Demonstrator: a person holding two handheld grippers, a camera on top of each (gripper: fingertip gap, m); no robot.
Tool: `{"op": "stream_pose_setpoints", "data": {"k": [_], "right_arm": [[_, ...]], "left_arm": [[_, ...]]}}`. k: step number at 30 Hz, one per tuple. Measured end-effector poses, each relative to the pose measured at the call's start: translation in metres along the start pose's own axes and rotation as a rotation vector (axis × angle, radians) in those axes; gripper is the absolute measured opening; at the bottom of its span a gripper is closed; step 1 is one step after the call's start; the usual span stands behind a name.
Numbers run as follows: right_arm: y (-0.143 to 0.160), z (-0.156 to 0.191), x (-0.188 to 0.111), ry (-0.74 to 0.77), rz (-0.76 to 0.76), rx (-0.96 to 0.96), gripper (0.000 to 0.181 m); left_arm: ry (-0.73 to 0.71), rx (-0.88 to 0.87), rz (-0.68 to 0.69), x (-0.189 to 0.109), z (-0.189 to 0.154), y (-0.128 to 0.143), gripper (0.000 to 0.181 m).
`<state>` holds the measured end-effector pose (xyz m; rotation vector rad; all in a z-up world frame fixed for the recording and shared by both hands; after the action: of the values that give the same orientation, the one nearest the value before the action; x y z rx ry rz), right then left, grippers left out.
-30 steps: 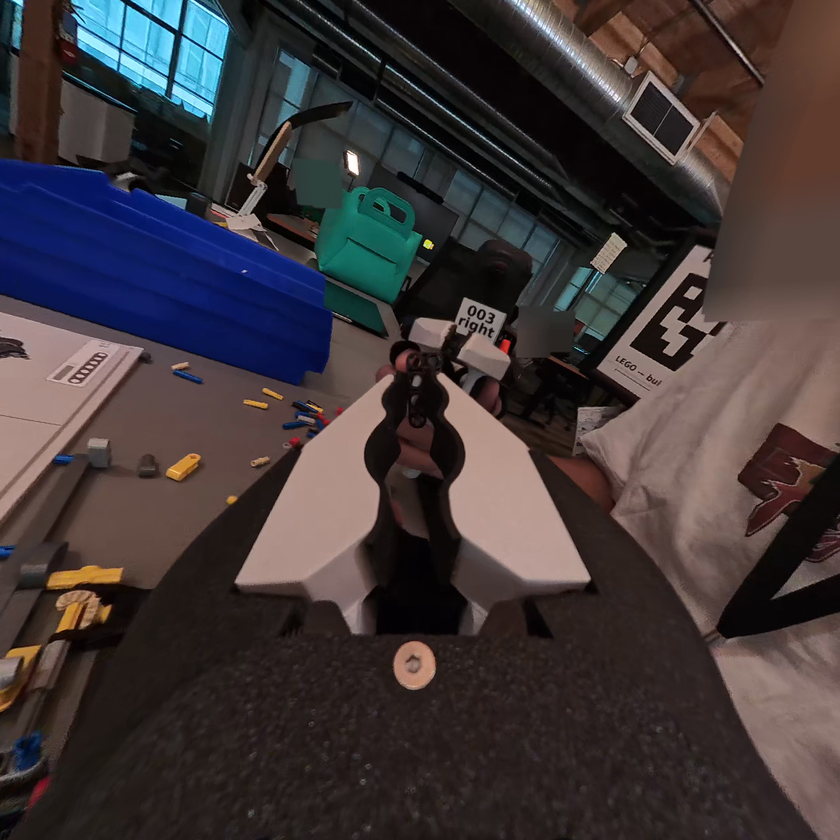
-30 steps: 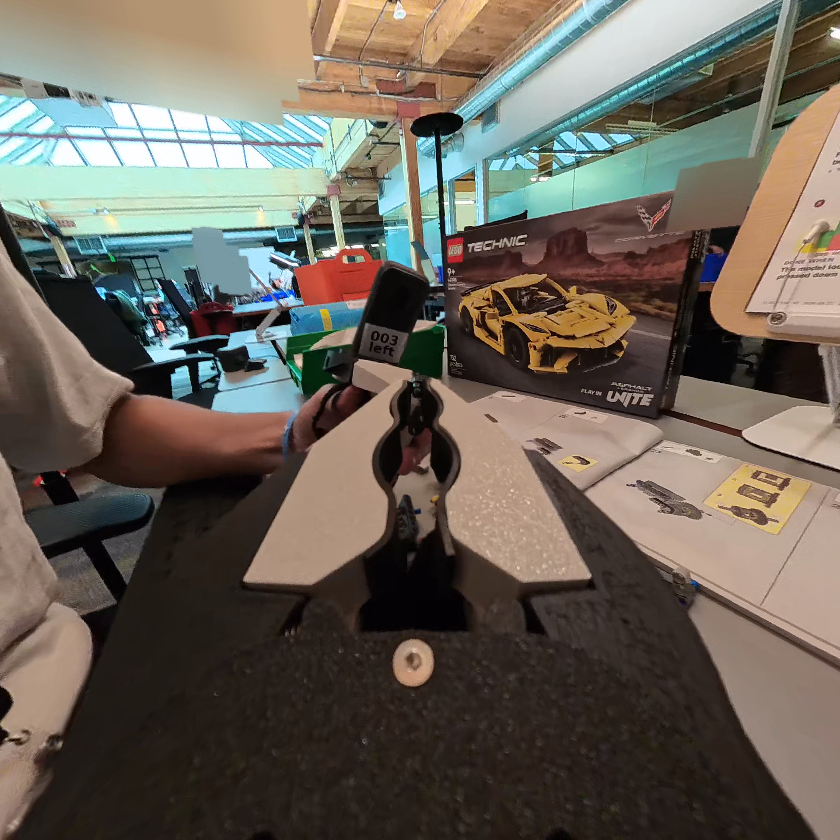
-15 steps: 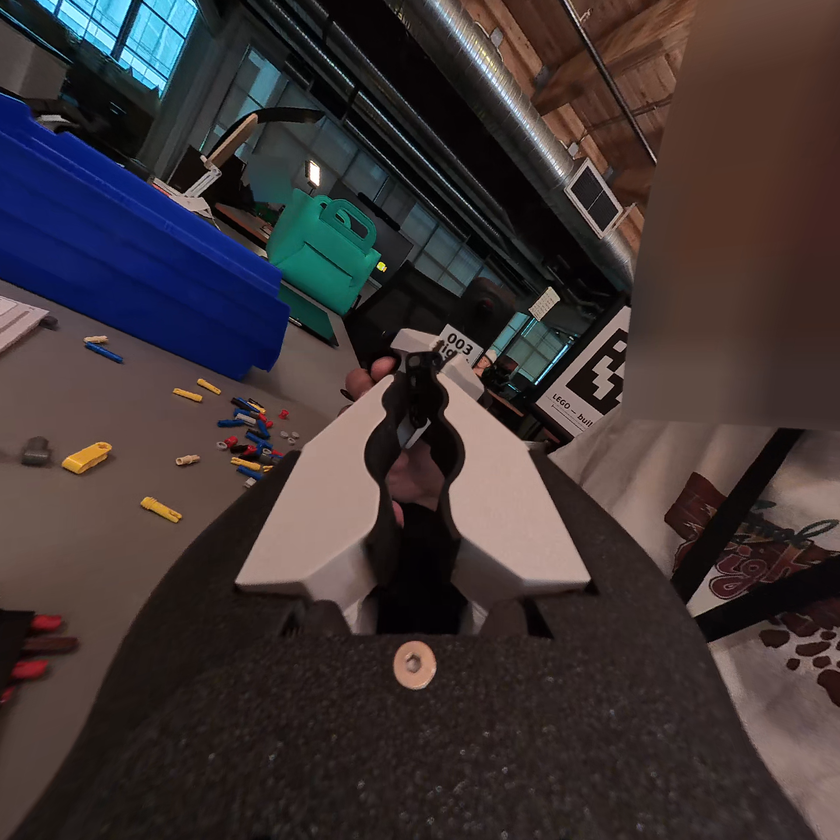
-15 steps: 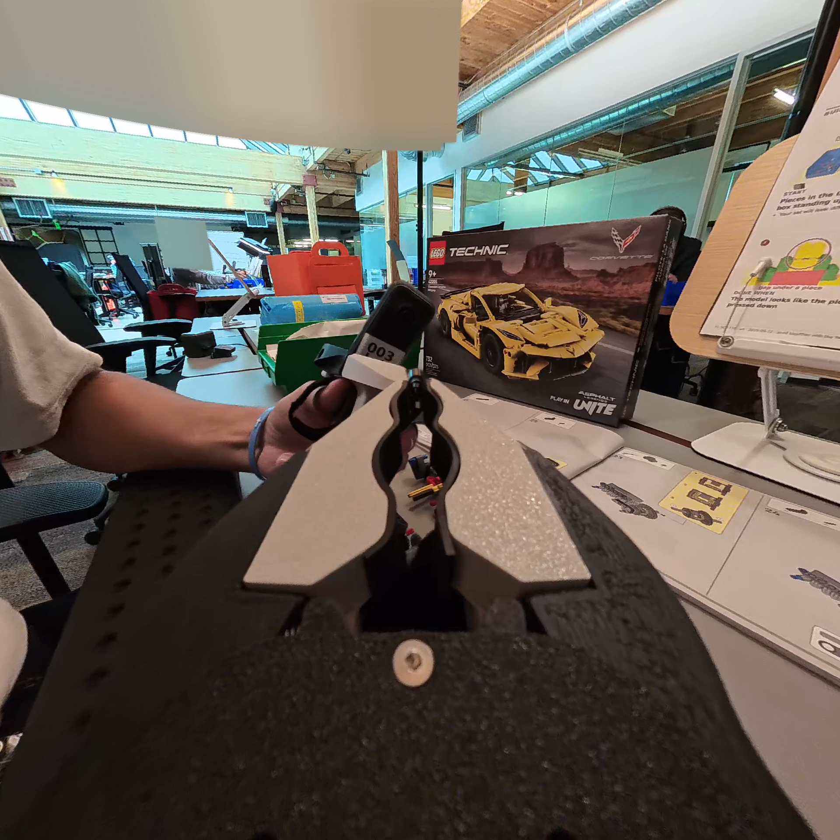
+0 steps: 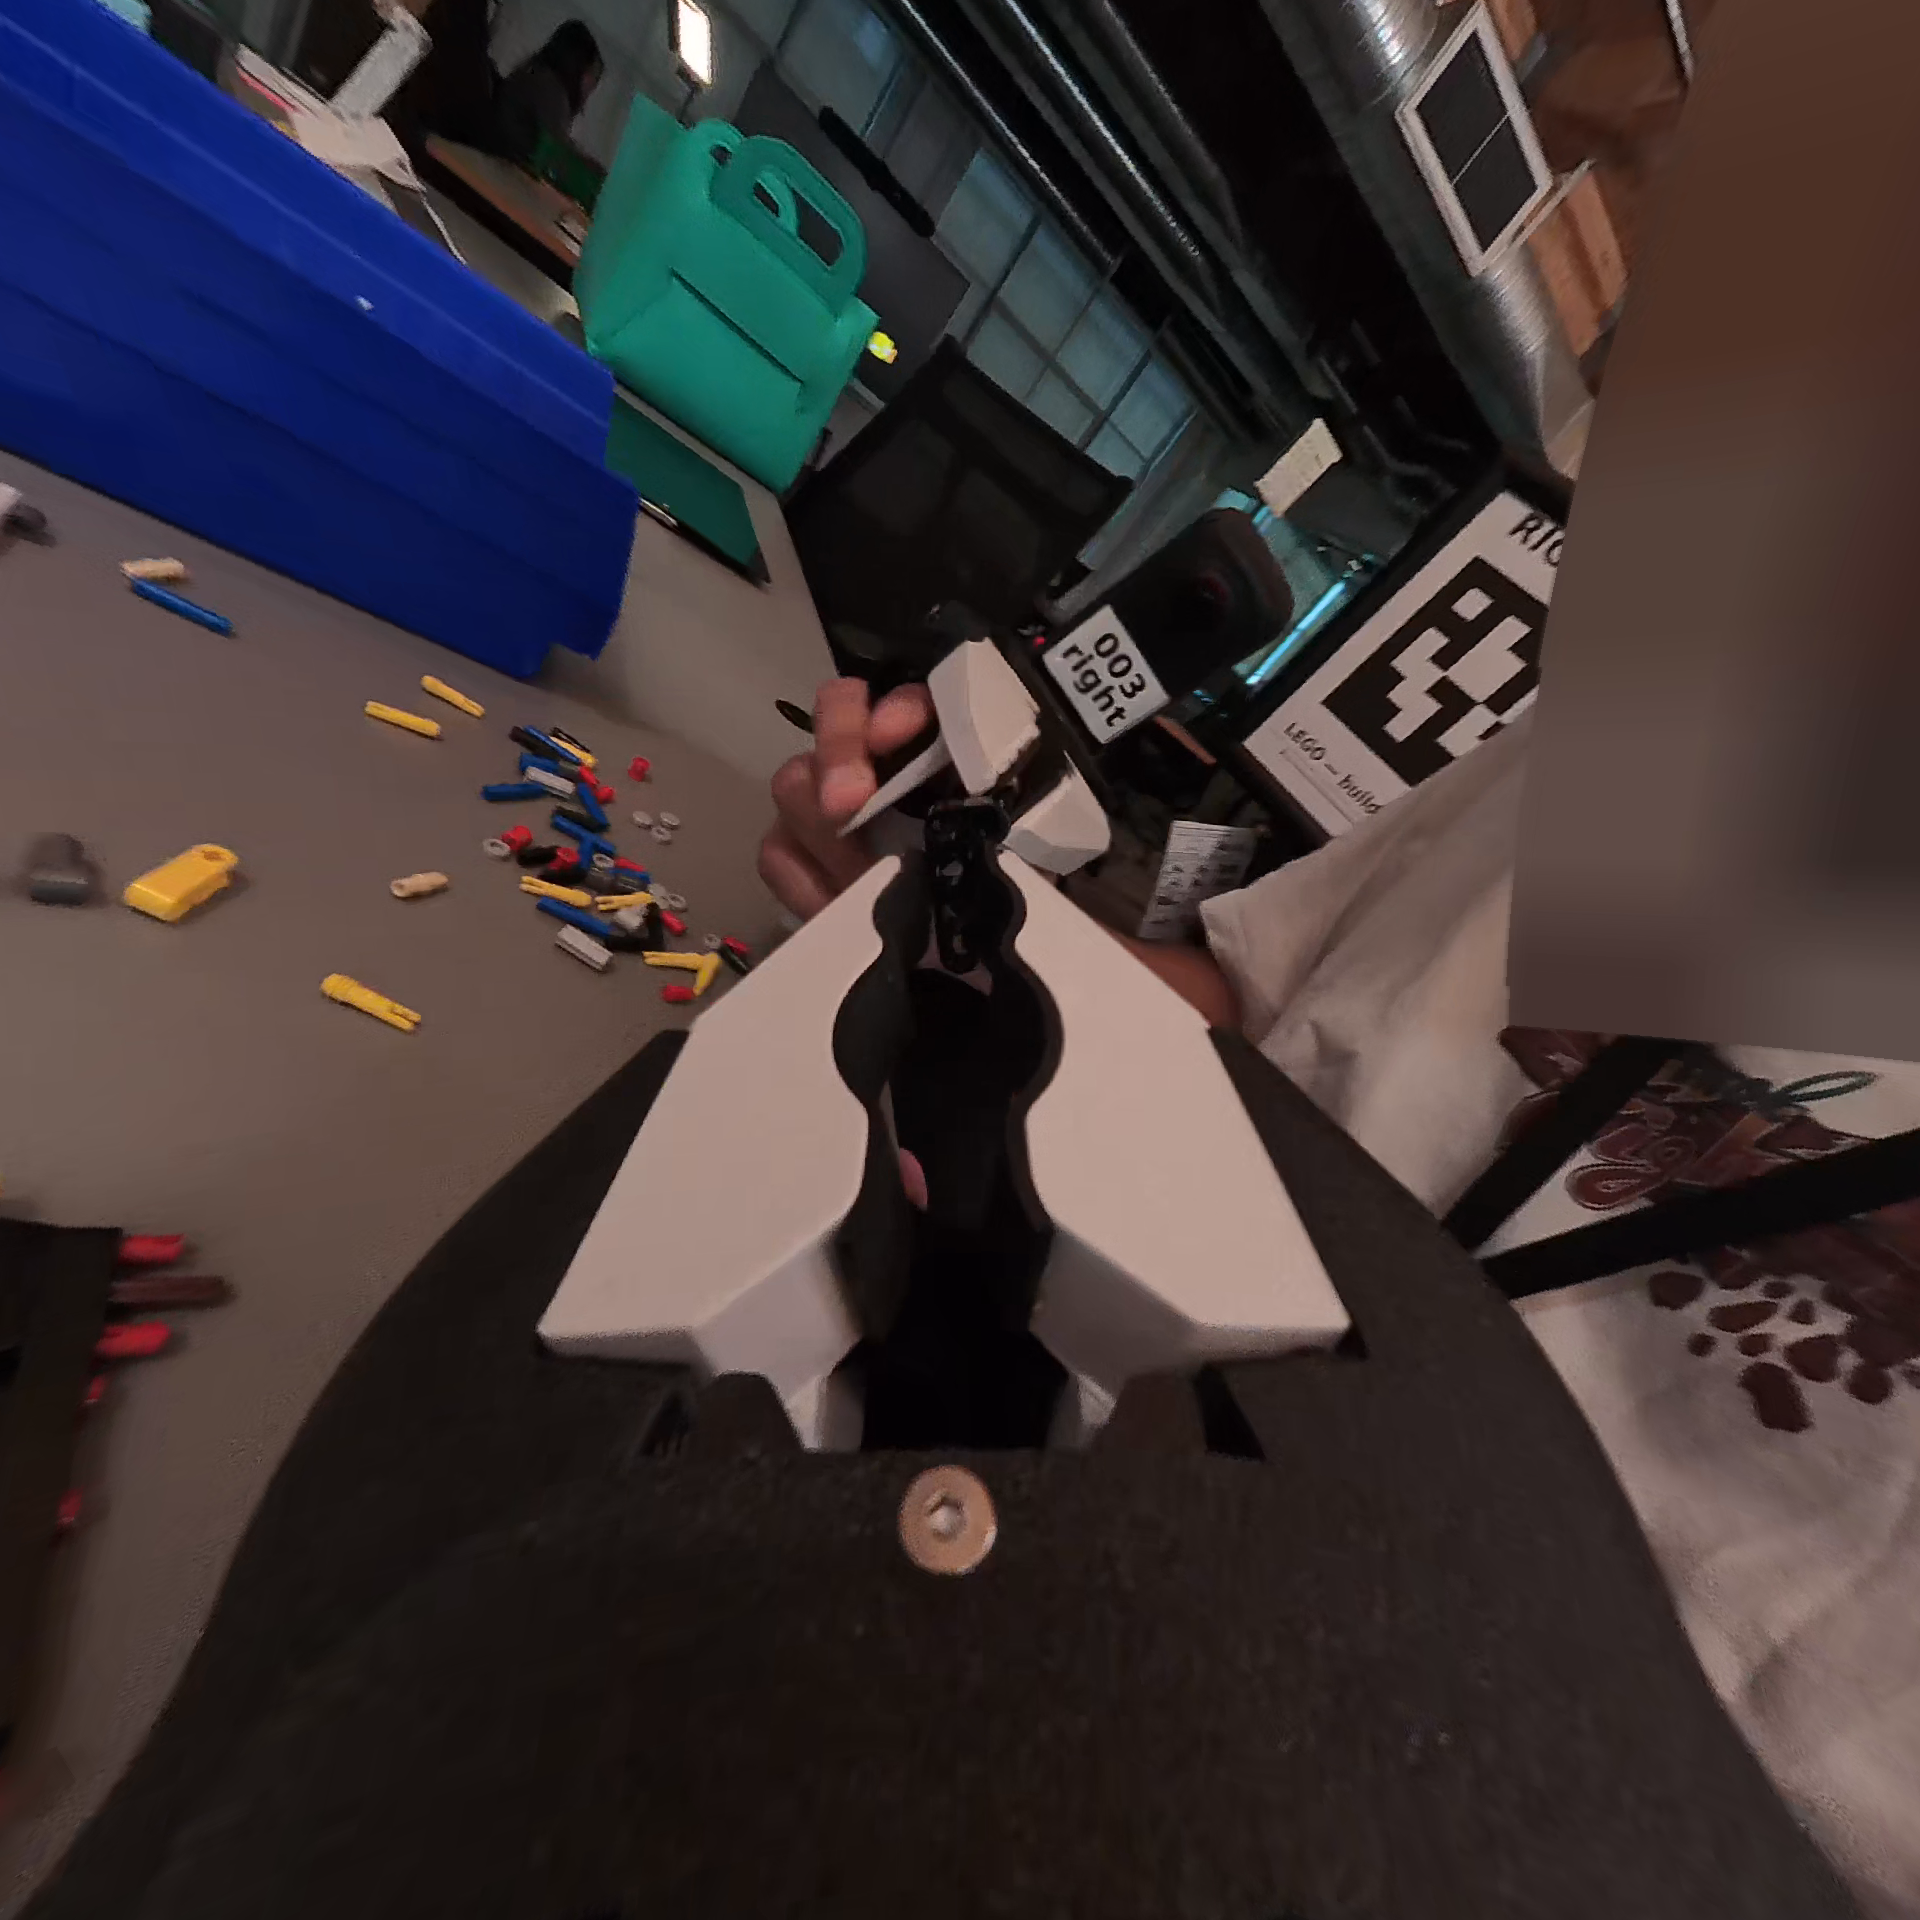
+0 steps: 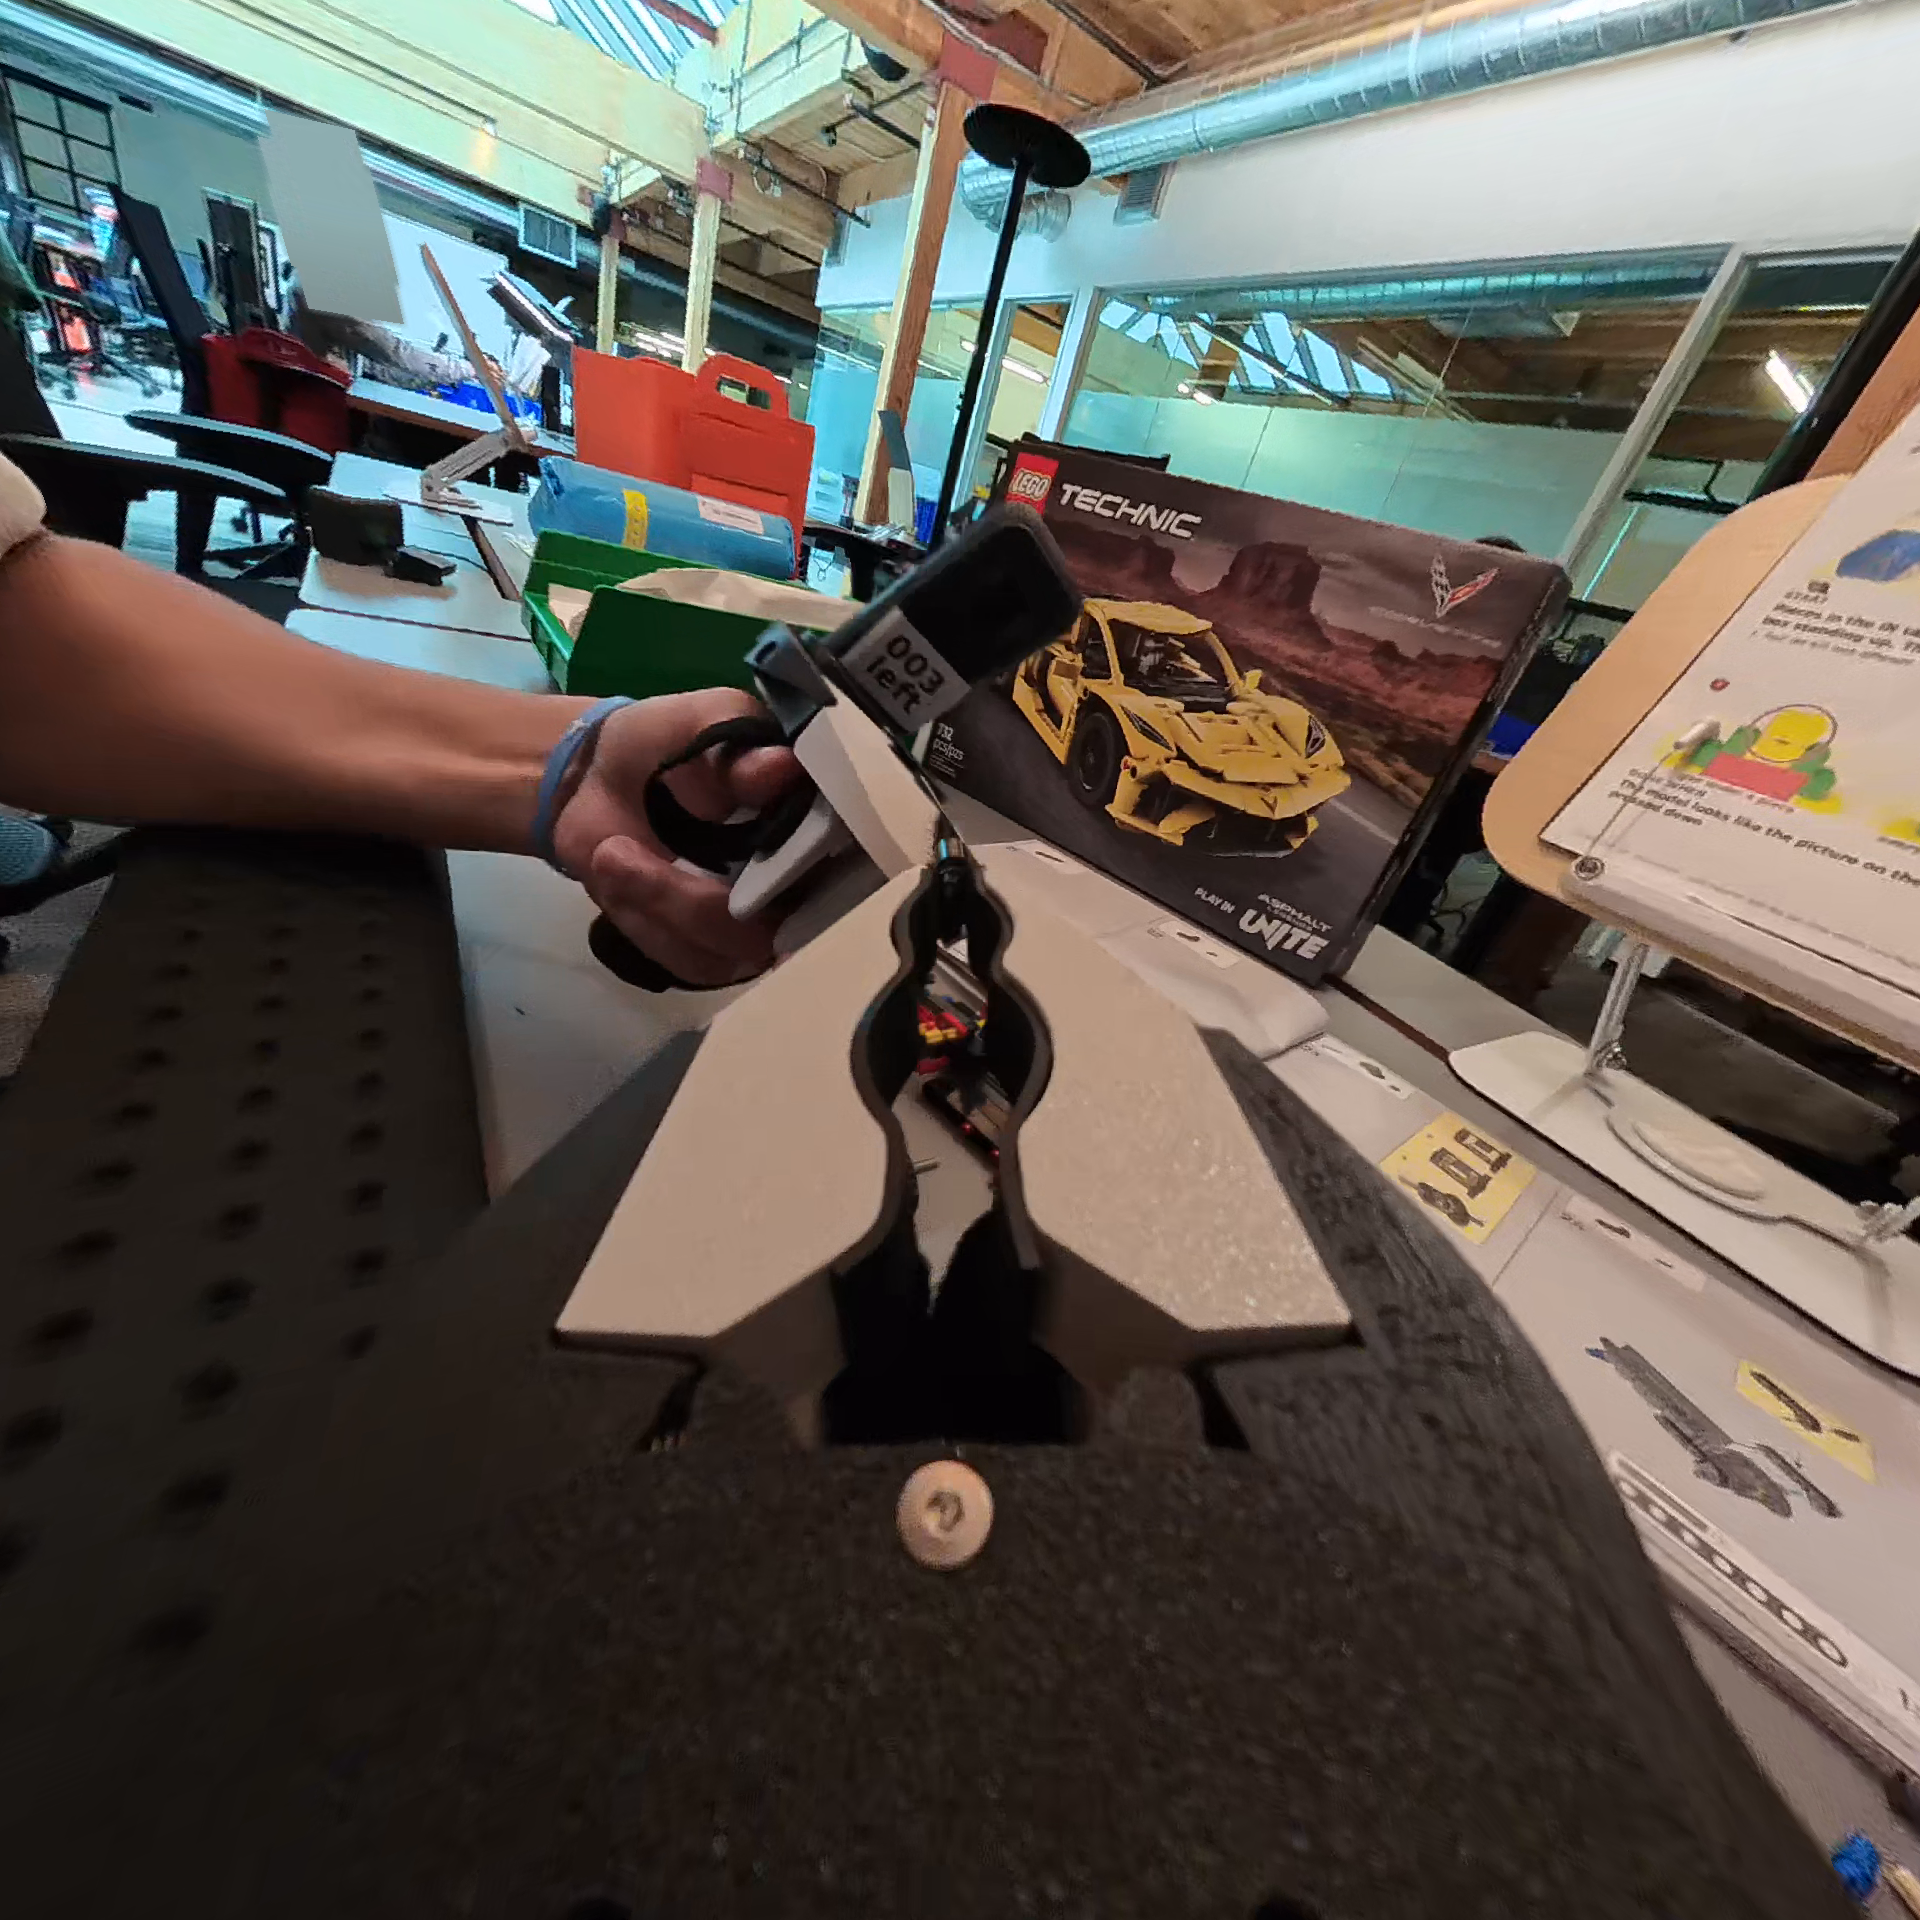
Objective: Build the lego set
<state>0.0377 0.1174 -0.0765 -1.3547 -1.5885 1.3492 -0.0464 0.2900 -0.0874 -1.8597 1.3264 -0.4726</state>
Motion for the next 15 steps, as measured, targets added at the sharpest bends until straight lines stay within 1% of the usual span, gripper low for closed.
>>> {"op": "stream_pose_setpoints", "data": {"k": [2, 3, 4, 6, 11, 15], "right_arm": [[0.0018, 0.0029, 0.0018, 0.004, 0.040, -0.054, 0.004], [0.0032, 0.0048, 0.0032, -0.015, 0.042, -0.066, 0.008], [0.0038, 0.0054, 0.0039, -0.043, 0.029, -0.050, 0.003], [0.0032, 0.0040, 0.0027, -0.111, -0.001, 0.010, 0.004], [0.0064, 0.0031, 0.0046, -0.202, -0.011, 0.088, 0.004], [0.0098, 0.0001, 0.0051, -0.249, -0.001, 0.167, 0.004]], "left_arm": [[0.047, -0.067, 0.046, -0.0016, 0.0043, 0.0028, 0.006], [0.070, -0.081, 0.073, -0.0031, 0.0055, 0.0045, 0.006], [0.091, -0.084, 0.085, -0.0037, 0.0053, 0.0055, 0.006], [0.141, -0.097, 0.096, -0.0023, 0.0040, 0.0065, 0.006], [0.137, -0.083, 0.136, -0.0029, 0.0024, 0.0083, 0.006], [0.148, -0.104, 0.136, -0.0015, 0.0052, 0.0101, 0.006]]}}
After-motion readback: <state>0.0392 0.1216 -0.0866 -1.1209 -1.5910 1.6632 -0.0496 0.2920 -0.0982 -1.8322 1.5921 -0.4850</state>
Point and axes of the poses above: each gripper's, where its closed fingertips meet, x out along the fingers, y out of its underside, z = x × y across the jaws, the point moved 10 cm from there along -x, back along the fingers, and after that the axes turned 13 degrees about z, right-handed, at the moved point
